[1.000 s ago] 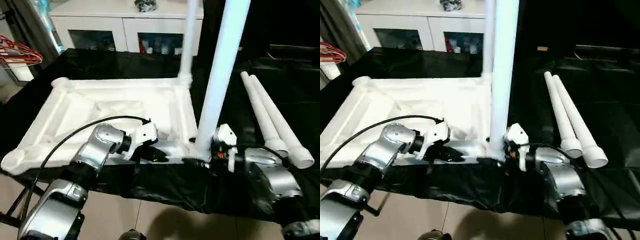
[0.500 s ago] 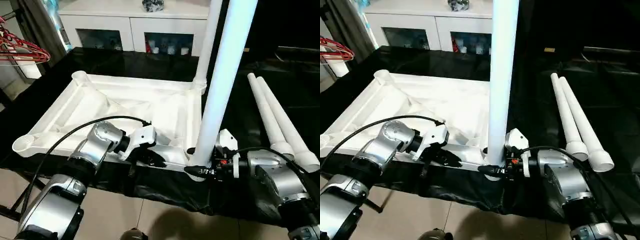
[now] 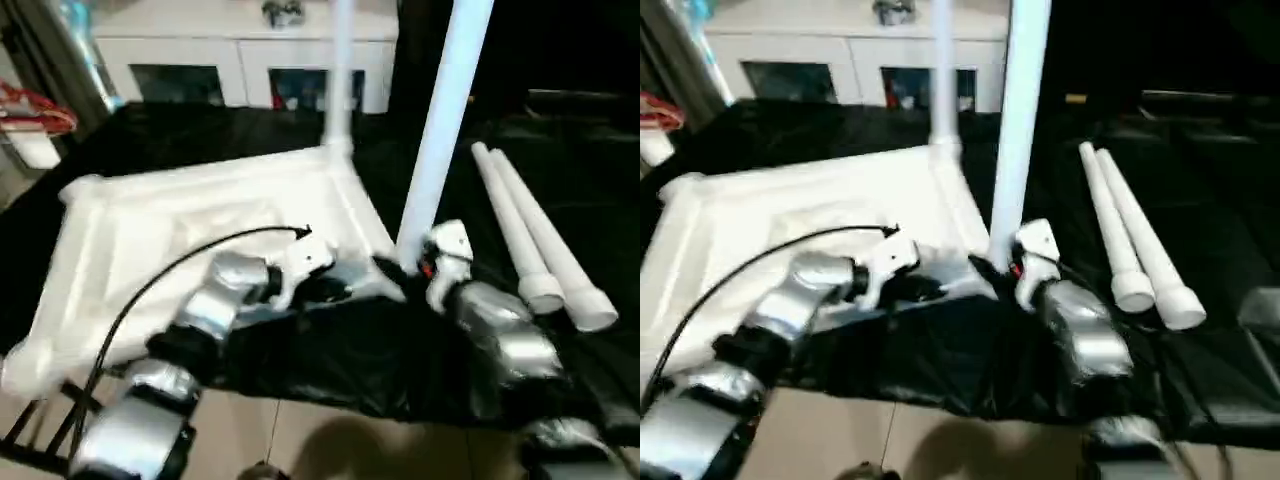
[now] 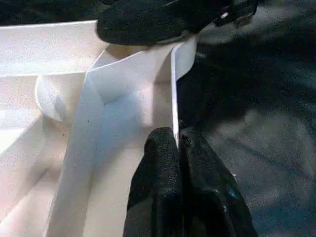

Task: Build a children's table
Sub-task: Rotate leg to tighten

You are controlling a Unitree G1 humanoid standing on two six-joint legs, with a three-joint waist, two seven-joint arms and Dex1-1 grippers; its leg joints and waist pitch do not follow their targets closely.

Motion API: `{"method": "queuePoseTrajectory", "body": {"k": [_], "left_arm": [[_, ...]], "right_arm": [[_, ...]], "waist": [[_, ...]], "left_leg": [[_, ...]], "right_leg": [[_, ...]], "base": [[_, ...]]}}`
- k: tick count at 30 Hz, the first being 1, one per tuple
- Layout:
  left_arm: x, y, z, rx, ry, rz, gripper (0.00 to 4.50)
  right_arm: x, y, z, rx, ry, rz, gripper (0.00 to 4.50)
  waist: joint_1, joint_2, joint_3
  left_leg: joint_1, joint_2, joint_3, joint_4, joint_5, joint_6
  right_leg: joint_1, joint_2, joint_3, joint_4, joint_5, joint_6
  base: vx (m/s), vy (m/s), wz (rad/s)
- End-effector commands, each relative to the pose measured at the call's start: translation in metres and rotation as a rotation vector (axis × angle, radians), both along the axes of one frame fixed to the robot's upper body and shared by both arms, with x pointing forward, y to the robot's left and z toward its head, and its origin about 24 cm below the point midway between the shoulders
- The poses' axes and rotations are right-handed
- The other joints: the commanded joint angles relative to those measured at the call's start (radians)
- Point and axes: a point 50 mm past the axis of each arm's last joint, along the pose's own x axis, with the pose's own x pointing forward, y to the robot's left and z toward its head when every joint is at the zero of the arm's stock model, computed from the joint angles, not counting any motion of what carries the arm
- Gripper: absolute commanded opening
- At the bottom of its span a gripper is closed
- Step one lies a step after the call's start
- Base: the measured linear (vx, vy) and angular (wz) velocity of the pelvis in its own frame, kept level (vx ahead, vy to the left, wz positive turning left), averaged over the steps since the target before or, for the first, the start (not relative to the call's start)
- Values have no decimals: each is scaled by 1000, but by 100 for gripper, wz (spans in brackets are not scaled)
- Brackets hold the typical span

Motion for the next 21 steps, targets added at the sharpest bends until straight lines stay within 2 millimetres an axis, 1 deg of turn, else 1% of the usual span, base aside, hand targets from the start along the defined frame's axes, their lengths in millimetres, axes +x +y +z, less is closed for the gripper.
{"method": "queuePoseTrajectory", "body": {"k": [1, 3, 4, 6, 8, 9, 12, 14, 15, 16, 17, 19, 20, 21], "left_arm": [[-10, -37, 12, -66, -44, -105, 0], [-12, -40, 11, -59, -48, -112, 0], [-13, -42, 10, -55, -50, -116, 0], [-14, -42, 9, -55, -48, -116, 0], [-13, -38, 9, -49, -48, -109, 0], [-12, -34, 9, -41, -49, -108, 0], [-11, -28, 10, -37, -44, -115, 0], [-11, -22, 10, -30, -39, -145, 0], [-11, -17, 10, -17, -36, -162, 0], [-11, -13, 10, -7, -36, -175, 0], [-11, -10, 10, -1, -33, -182, 0], [-10, -5, 10, 6, -25, -195, 0], [-9, -2, 10, 12, -19, -205, 0], [-9, 3, 11, 24, -12, -220, 0]], "right_arm": [[-11, 30, -23, 16, 103, 61, 276], [-12, 33, -21, 19, 81, 79, 276], [-12, 35, -21, 23, 73, 87, 311], [-12, 36, -19, 48, 72, 92, 346], [-11, 36, -15, 67, 52, 127, 354], [-12, 34, -12, 43, 29, 167, 363], [-14, 30, -11, 11, 9, 218, 391], [-19, 27, -8, 8, -6, 315, 391], [-24, 25, -6, 10, -12, 389, 391], [-28, 23, -5, 6, -17, 454, 391], [-31, 21, -4, -2, -21, 496, 391], [-37, 19, -3, -8, -18, 572, 391], [-41, 17, -1, -7, -16, 627, 391], [-46, 15, 0, -4, -9, 693, 391]], "waist": [[-1, -9, -60], [-1, -8, -59], [-1, -10, -59], [-2, -8, -57], [-1, -9, -58], [-1, -9, -58], [0, -10, -60], [2, -11, -59], [8, -12, -60], [7, -11, -60], [9, -13, -60], [10, -12, -58], [12, -12, -58], [12, -12, -57]], "left_leg": [[13, 48, -21, -71, -293, 9], [11, 46, -19, -70, -288, 23], [10, 46, -19, -70, -288, 27], [12, 47, -20, -72, -298, 28], [13, 47, -20, -73, -306, 26], [14, 48, -20, -73, -306, 25], [11, 47, -19, -70, -280, 37], [10, 47, -17, -68, -277, 44], [10, 47, -17, -66, -271, 55], [9, 49, -16, -66, -264, 59], [9, 49, -17, -66, -264, 66], [9, 50, -16, -66, -268, 68], [11, 52, -16, -66, -275, 67], [10, 52, -17, -67, -280, 67]], "right_leg": [[44, -68, 41, -82, -242, -196], [44, -65, 41, -85, -233, -189], [44, -64, 41, -86, -232, -186], [44, -64, 41, -88, -252, -179], [44, -65, 41, -88, -260, -178], [43, -65, 42, -87, -256, -178], [46, -63, 41, -83, -203, -189], [48, -63, 40, -83, -205, -189], [51, -62, 40, -83, -201, -184], [49, -62, 41, -81, -192, -187], [49, -61, 39, -82, -190, -188], [48, -62, 39, -82, -198, -197], [47, -63, 40, -83, -215, -199], [48, -63, 39, -84, -224, -199]], "base": [[0, 0, 0], [0, 0, 0], [0, 0, 0], [0, 0, 0], [0, 0, 0], [0, 0, 0], [0, 0, 0], [0, 0, 0], [0, 0, 0], [0, 0, 0], [0, 0, 0], [0, 0, 0], [0, 0, 0], [0, 0, 0]]}}
